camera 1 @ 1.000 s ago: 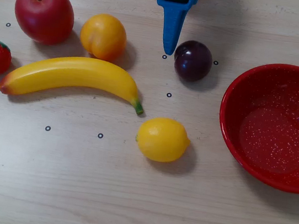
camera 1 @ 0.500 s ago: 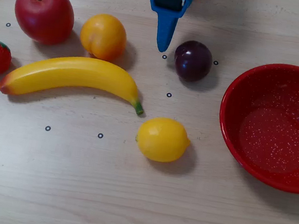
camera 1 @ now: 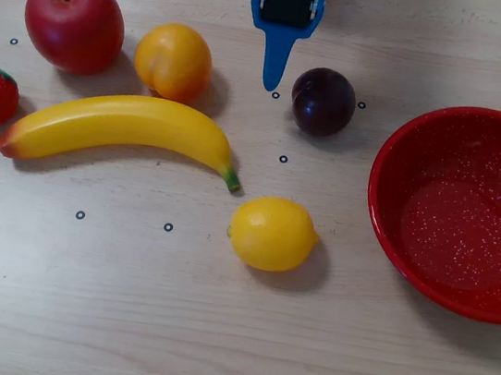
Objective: Put the lemon in the red bowl.
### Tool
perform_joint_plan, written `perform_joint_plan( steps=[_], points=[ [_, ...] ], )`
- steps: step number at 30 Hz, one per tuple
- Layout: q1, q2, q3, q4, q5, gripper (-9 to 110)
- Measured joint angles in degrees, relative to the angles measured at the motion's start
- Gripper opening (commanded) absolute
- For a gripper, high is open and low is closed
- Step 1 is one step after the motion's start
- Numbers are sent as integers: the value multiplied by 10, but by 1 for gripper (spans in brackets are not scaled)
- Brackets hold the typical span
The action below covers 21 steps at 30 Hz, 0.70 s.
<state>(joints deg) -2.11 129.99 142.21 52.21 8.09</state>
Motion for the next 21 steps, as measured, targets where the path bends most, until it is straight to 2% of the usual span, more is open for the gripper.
perform_joint_plan(
  steps=[21],
  points=[
    [0,-345,-485,243,-22,2]
  ],
)
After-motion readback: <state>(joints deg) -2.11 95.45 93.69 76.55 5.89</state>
